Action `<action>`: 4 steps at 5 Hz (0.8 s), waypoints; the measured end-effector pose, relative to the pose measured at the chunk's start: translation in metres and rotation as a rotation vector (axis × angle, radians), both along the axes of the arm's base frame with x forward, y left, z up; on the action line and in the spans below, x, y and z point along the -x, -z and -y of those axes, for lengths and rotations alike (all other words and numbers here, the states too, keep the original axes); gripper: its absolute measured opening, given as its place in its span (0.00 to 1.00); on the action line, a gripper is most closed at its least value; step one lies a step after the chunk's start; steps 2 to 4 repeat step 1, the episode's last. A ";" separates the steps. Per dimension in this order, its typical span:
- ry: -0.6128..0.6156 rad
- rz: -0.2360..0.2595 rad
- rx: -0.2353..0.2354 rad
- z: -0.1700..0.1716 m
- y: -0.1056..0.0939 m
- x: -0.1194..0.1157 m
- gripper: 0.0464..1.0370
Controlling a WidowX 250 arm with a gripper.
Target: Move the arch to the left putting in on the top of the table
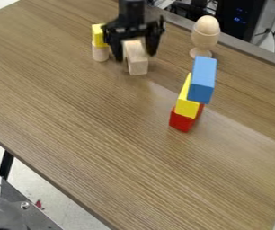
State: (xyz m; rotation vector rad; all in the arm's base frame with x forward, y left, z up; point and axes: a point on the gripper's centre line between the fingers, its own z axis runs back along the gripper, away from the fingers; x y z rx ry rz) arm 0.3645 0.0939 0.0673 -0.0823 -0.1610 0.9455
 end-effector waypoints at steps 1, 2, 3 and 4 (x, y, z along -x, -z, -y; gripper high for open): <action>0.008 0.057 0.019 -0.002 -0.032 0.007 0.96; 0.008 0.057 0.019 -0.002 -0.032 0.007 0.96; 0.008 0.057 0.019 -0.002 -0.032 0.007 0.96; 0.008 0.057 0.019 -0.002 -0.032 0.007 0.96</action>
